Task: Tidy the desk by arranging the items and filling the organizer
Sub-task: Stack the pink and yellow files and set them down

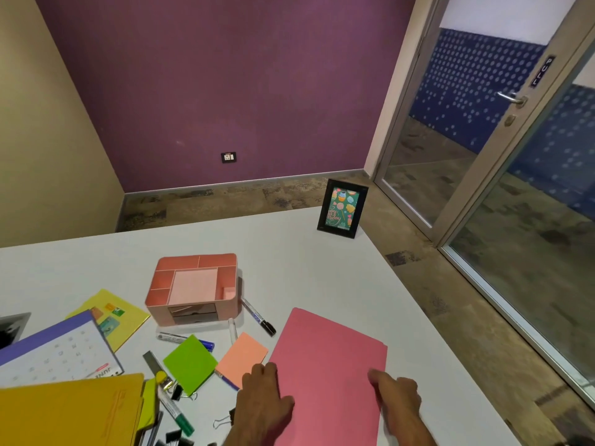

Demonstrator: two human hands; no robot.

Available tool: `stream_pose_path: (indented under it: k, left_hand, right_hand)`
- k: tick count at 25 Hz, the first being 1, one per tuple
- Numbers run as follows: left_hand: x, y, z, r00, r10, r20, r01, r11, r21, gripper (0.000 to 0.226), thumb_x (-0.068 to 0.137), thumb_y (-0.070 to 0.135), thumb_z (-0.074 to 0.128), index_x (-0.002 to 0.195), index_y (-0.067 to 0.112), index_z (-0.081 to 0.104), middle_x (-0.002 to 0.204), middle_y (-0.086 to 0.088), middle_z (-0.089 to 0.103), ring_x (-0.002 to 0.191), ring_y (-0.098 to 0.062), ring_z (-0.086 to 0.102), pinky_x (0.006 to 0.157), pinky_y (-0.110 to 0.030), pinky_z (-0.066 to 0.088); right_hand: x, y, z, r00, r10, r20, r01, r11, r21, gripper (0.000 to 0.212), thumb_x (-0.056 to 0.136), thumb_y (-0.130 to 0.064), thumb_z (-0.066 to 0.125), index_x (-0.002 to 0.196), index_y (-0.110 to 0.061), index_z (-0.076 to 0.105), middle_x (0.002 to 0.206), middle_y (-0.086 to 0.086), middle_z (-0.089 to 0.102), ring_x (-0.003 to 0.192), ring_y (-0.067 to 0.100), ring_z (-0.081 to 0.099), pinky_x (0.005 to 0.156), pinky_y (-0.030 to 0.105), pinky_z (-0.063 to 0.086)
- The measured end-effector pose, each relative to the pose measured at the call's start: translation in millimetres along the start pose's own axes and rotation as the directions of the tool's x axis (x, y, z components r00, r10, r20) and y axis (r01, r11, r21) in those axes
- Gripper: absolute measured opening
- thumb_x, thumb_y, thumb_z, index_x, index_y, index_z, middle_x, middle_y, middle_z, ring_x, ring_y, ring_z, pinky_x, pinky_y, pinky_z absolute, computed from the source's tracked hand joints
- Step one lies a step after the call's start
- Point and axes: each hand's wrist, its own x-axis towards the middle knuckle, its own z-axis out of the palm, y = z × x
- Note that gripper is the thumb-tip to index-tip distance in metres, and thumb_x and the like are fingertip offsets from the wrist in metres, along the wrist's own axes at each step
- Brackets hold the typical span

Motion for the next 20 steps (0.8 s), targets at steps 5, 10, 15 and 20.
stream_pose_path:
  k: [5, 10, 15, 20]
  left_hand:
    - [-12.7, -1.5, -5.8, 0.996, 0.056, 0.063, -0.043, 0.981, -0.188, 0.049, 0.065, 0.051, 0.061, 0.101, 0.025, 0.042, 0.105, 0.005, 0.049, 0.098, -0.017, 0.044, 0.078, -0.034, 0.042]
    - [-25.0, -15.3, 4.6, 0.974, 0.064, 0.215, 0.025, 0.922, -0.387, 0.112, 0.066, 0.065, 0.066, 0.154, 0.016, 0.018, 0.159, 0.0, 0.025, 0.144, -0.016, 0.028, 0.117, -0.033, 0.027]
    - [-45.6, 1.9, 2.2, 0.973, 0.13, 0.193, -0.039, 0.908, -0.417, 0.108, 0.071, 0.078, 0.057, 0.154, 0.02, 0.02, 0.161, 0.001, 0.022, 0.145, -0.013, 0.024, 0.119, -0.034, 0.023]
    - [-60.1, 42.4, -51.9, 0.952, 0.261, 0.161, -0.086, 0.731, -0.677, 0.081, 0.069, 0.082, 0.057, 0.134, 0.035, 0.049, 0.137, 0.013, 0.051, 0.115, 0.003, 0.052, 0.089, -0.017, 0.044]
  right_hand:
    - [9.7, 11.8, 6.2, 0.987, 0.026, 0.156, -0.055, 0.982, 0.182, 0.06, 0.039, -0.022, 0.084, 0.089, 0.008, 0.068, 0.072, 0.025, 0.073, 0.067, 0.042, 0.072, 0.062, 0.061, 0.059]
    - [-40.1, -4.1, -15.5, 0.982, 0.046, 0.185, -0.098, 0.955, 0.279, 0.016, 0.074, 0.006, 0.072, 0.089, 0.011, 0.066, 0.074, 0.025, 0.071, 0.06, 0.033, 0.067, 0.05, 0.037, 0.058]
    - [-76.2, -42.4, -27.4, 0.974, -0.212, 0.082, 0.182, 0.942, 0.281, 0.02, 0.071, -0.001, 0.075, 0.086, 0.01, 0.066, 0.072, 0.019, 0.067, 0.063, 0.028, 0.059, 0.059, 0.036, 0.046]
    - [-131.7, -114.5, -37.7, 0.904, -0.427, 0.0, 0.383, 0.811, 0.441, 0.019, 0.074, 0.002, 0.067, 0.076, -0.01, 0.052, 0.074, 0.015, 0.061, 0.064, 0.027, 0.059, 0.058, 0.034, 0.052]
